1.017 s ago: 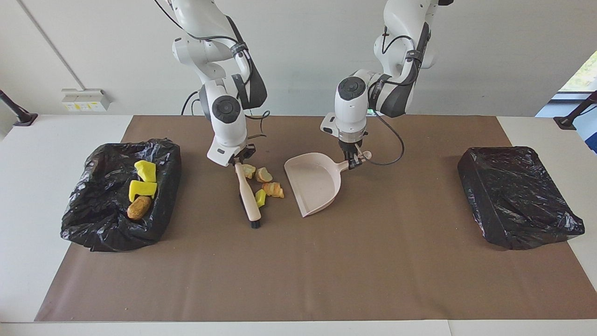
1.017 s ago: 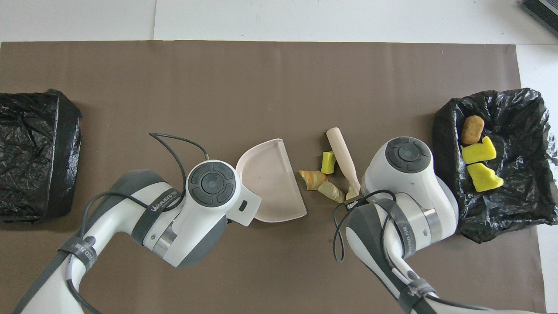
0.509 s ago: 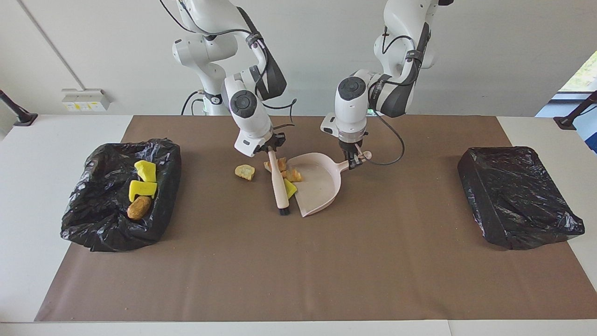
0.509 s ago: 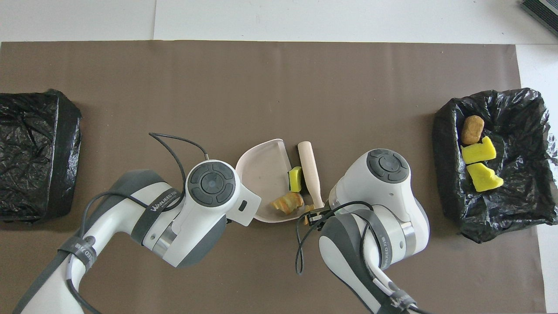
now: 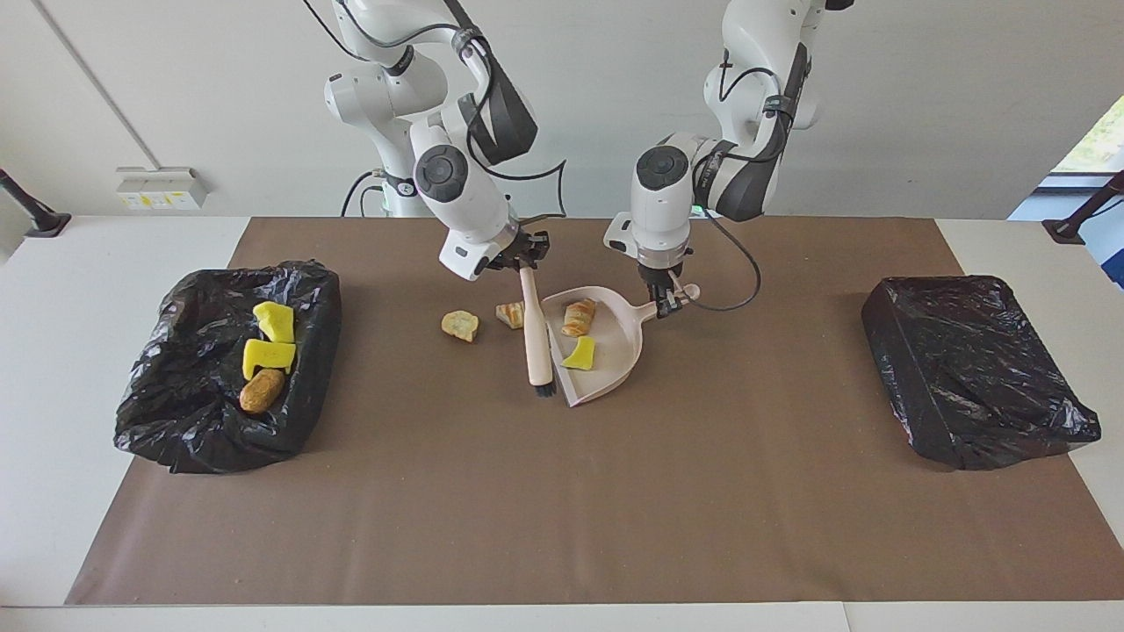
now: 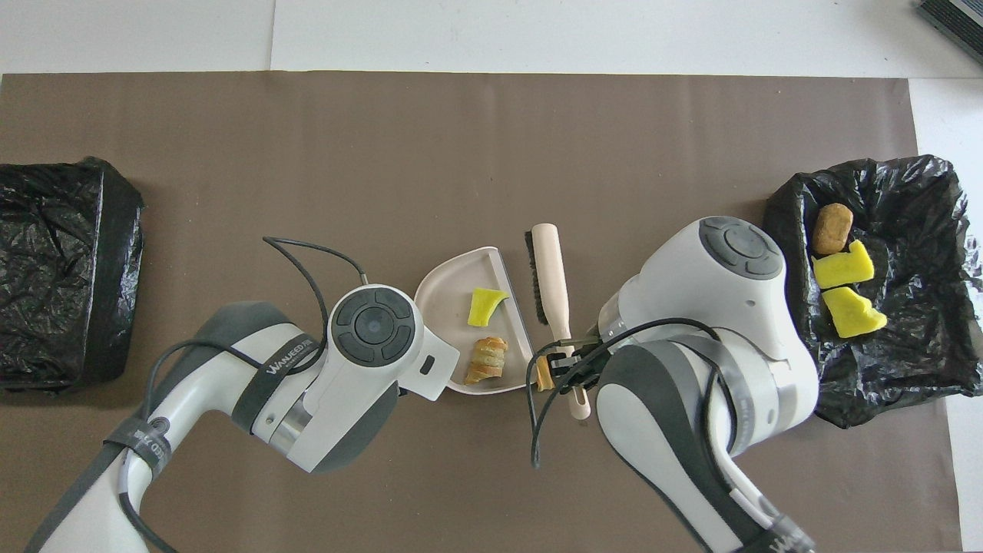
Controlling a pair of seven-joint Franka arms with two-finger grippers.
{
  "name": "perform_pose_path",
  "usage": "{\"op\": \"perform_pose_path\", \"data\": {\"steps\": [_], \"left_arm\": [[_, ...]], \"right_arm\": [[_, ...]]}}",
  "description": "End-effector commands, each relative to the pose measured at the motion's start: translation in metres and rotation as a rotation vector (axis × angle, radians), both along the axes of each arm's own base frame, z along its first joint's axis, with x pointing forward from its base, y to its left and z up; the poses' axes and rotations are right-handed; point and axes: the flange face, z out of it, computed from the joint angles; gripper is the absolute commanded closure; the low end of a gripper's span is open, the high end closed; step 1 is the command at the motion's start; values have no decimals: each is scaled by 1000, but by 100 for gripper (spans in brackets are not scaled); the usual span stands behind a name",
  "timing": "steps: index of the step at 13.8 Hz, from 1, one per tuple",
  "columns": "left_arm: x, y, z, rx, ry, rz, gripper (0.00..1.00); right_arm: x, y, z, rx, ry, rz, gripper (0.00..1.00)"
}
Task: Sweep and dump trash in bin
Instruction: 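Sweep the scraps toward the dustpan with the right gripper, then lift the brush and reposition it behind the remaining scraps with the right gripper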
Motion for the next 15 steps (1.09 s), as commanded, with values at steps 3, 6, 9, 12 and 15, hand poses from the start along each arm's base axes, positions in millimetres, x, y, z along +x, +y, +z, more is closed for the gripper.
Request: {"op": "perform_pose_path", "data": {"steps": [3,6,9,12,15], "left_arm": [[-14,9,1,16,-2,-65,100],[-13,16,4,89,-15,-119,100],[-26,20,7,145,38,-141,100],[-48,11,4,152,15,-85,100],[-67,7,-1,157,-1,-44,100]], "right_arm": [[-51,-79,-11,-192,-7,-8,100],[-83,-109,-25,-244,12,4,100],[-116,-133,-42,-257,47,-25,100],[-123,-126,-61,-263,68,-1,100],[-135,-70,-62,-244,38,39,100]]}}
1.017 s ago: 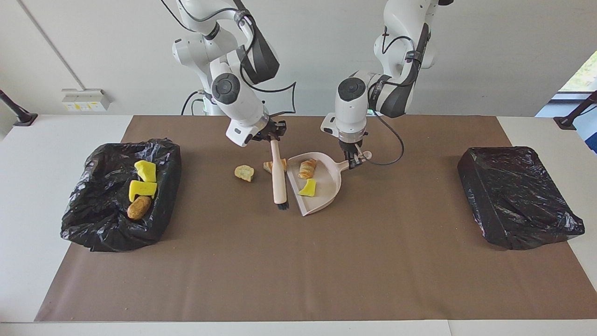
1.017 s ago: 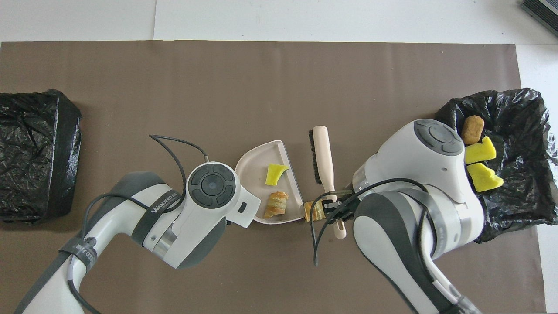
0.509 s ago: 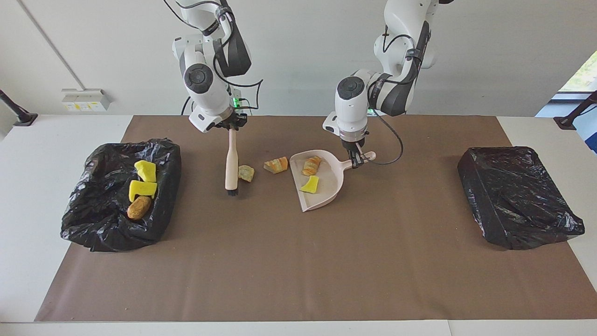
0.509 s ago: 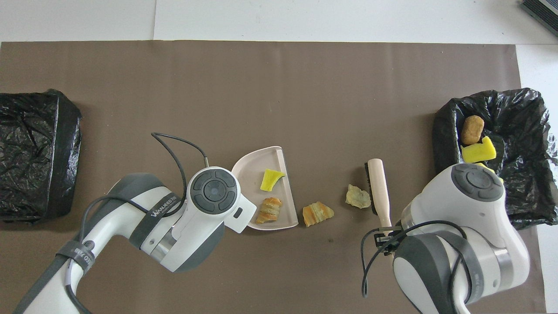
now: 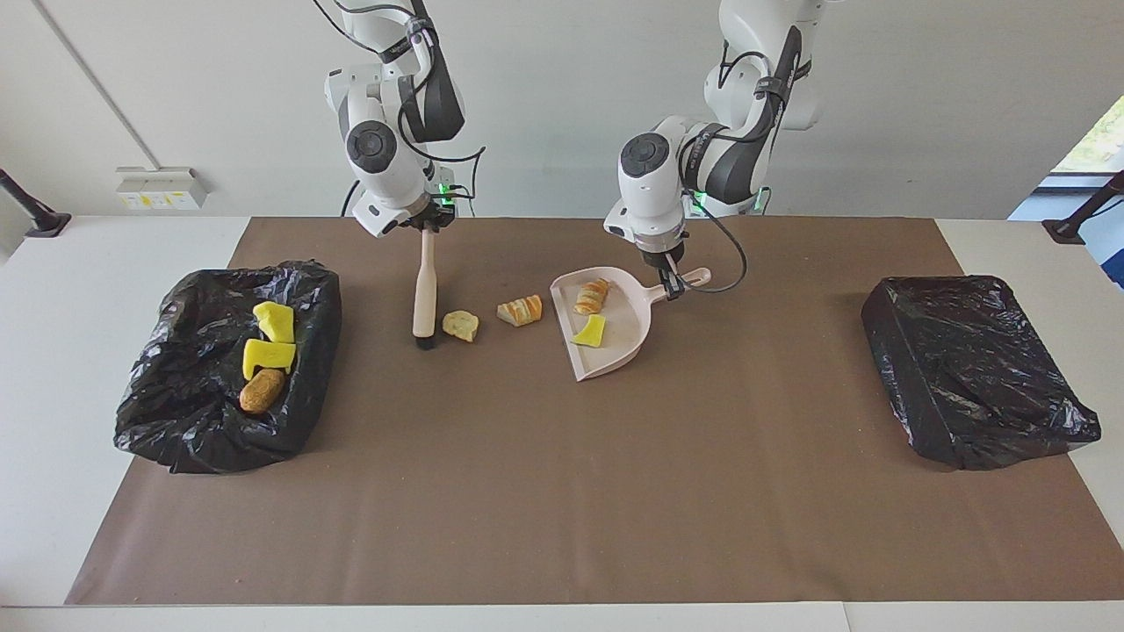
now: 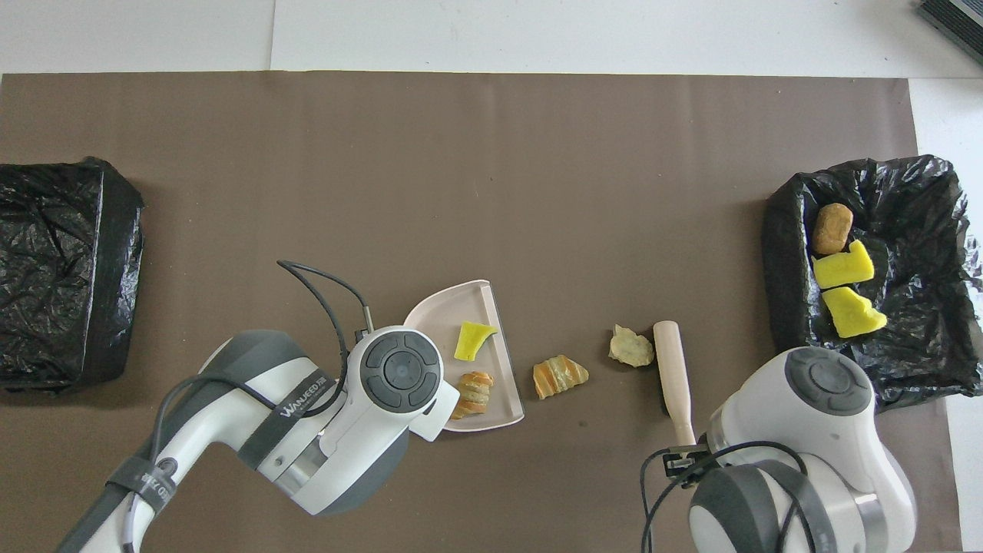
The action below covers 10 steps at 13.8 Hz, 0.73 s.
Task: Sweep and dump trash in bin
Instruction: 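Lift the brush and reposition it behind the remaining scraps with the right gripper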
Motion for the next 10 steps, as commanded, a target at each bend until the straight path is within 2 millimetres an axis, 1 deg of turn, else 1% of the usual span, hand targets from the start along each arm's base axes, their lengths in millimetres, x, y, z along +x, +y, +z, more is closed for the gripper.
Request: {"op": "perform_pose_path", "data": {"steps": [1,3,4,5,6,7,9,10], "left_arm": [[-25,3,1,20,-38,34,100],[-34,-2,0,23,-59,100,100],[-35,-1,-2,23,-59,117,100],[-36,-1,-3,20,-60,116,100],[-34,-1,-3,19,-61,119,100],[-34,0,-3,14,-63,121,100],[-33,-1,-3,10,-67,119,100],[-33,-1,-3,8,-67,119,100]], "right_arm": [[-9,37,2,36,-46,32,100],[-12,68,4,127,-70,42,100],[-11,78,-3,160,-51,13,100],[-12,92,-5,214,-49,-23,100],[-12,111,-2,270,-69,-46,100],[-8,126,4,308,-76,-71,100],[-3,137,11,376,-62,-130,100],[-7,149,15,407,-65,-140,100]]}}
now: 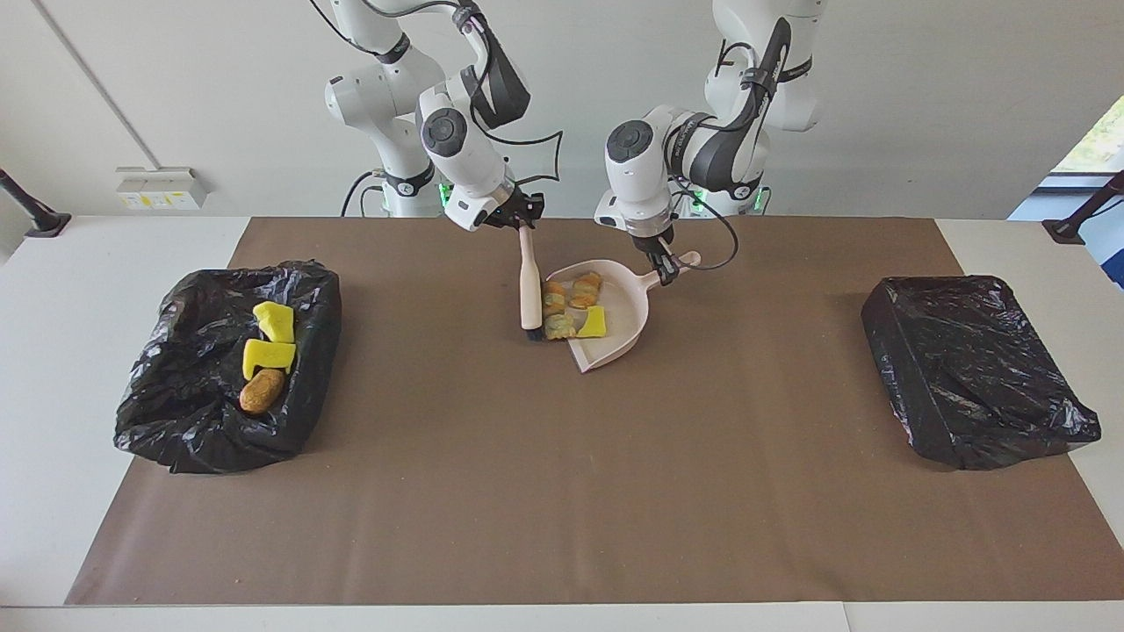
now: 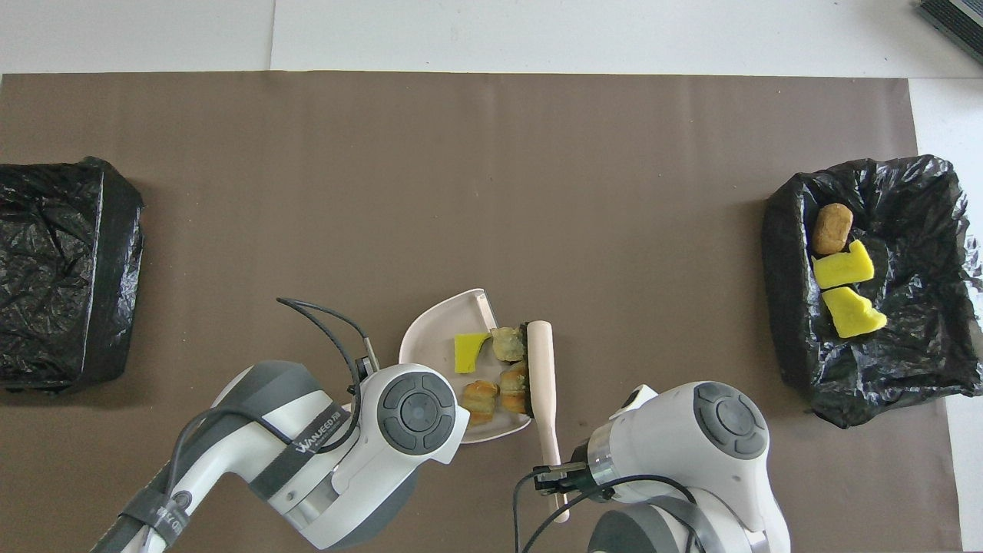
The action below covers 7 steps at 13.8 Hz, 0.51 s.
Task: Sweep and dump trash in bin
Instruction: 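Sweep the remaining scraps into the dustpan with the right gripper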
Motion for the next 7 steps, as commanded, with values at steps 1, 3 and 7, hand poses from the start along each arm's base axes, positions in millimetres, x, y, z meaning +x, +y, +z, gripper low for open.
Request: {"op": "perform_pose_path", "data": {"steps": [1,3,7], "left_arm": [[-5,5,2,-9,-28,13,100],[-4,5,2,-10,-30,11,100],[-3,4,2,-16,-35,11,100]], "right_arm": [[3,20,10,64,-6,-38,100],[6,21,12,64,-14,-23,100],[26,-5,42,-131,-33,146,100]]}}
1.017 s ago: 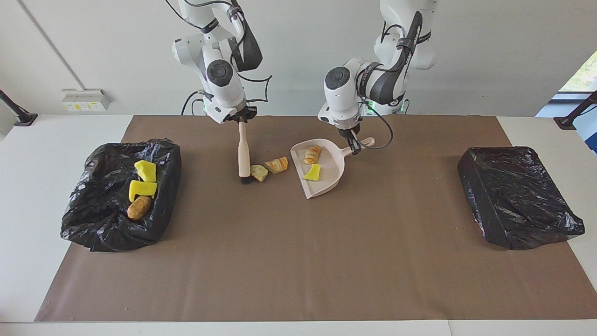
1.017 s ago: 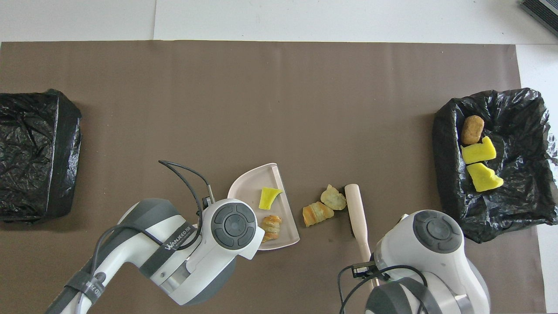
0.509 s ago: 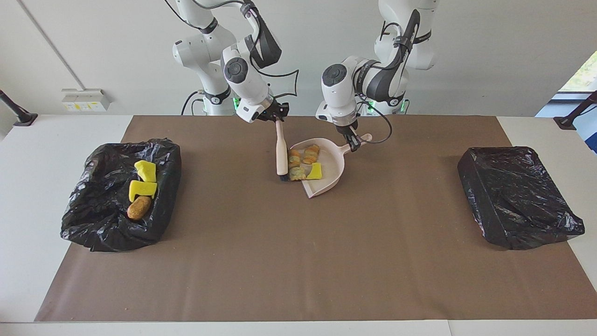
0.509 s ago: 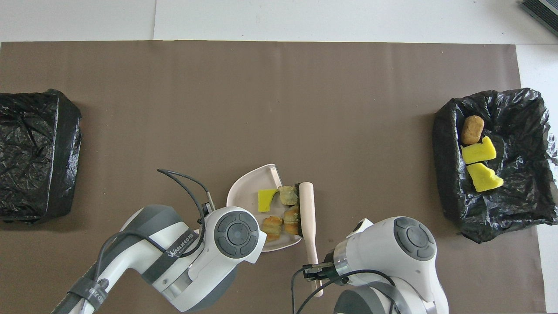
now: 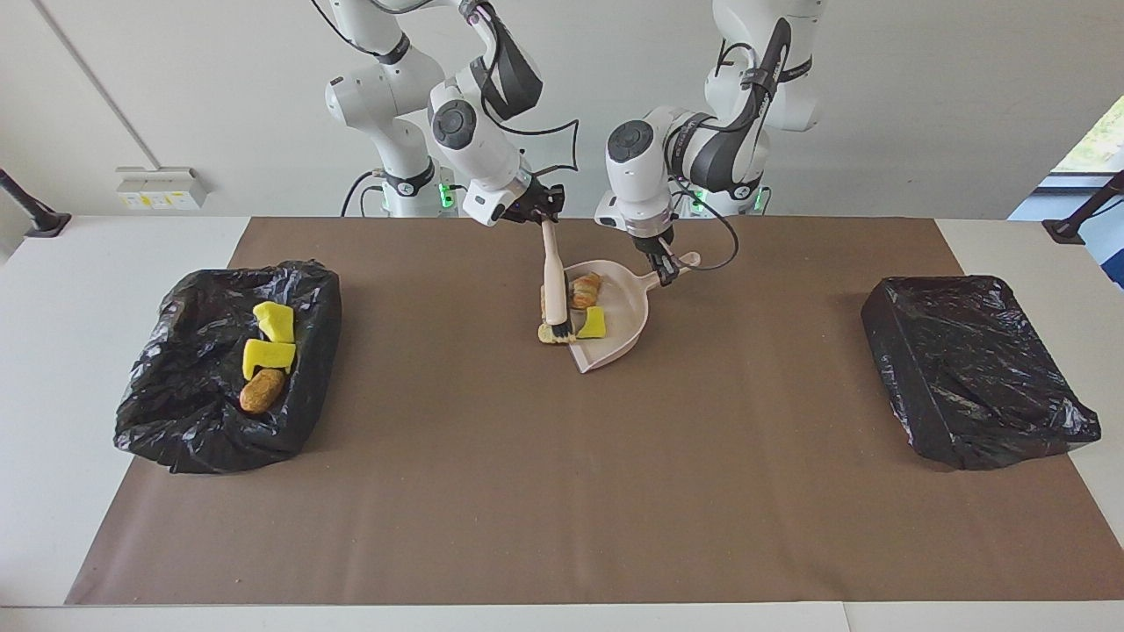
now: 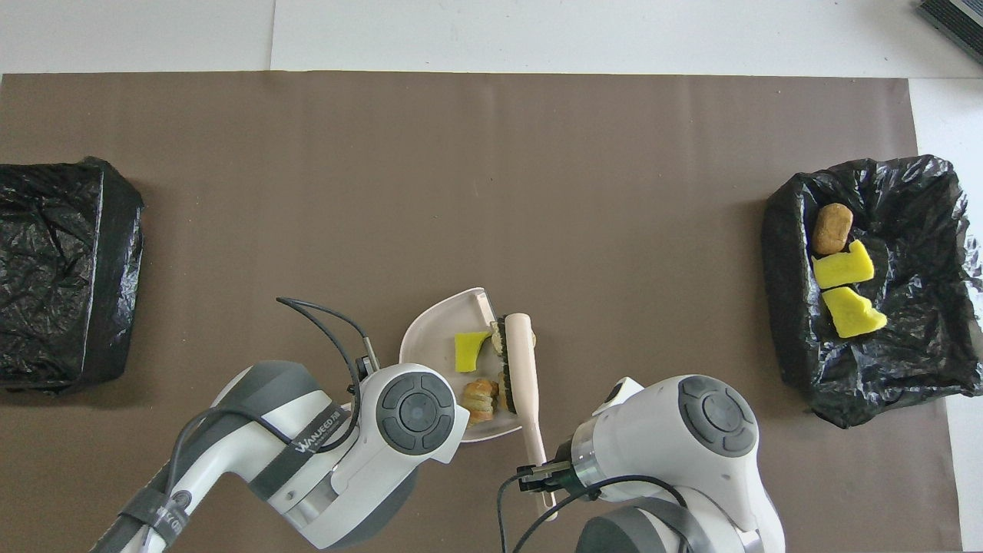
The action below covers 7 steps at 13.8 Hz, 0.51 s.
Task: Sweep and dump trash in bin
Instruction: 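Sweep the remaining scraps into the dustpan with the right gripper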
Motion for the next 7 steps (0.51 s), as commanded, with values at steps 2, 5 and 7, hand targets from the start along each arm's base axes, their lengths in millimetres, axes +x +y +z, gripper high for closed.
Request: {"op": "perform_pose_path", "data": {"steps": [2,5,7], "left_arm": [[-2,5,1,-15,-33,12,100],[-2,5,1,-17,-34,13,100],[-2,5,1,-20,-35,13,100]], "right_arm": [[21,-27,14,-196,-71,122,100],[50,-27,-8,-235,-148,300,100],[65,-17,-34,-226,-158,318,100]]}}
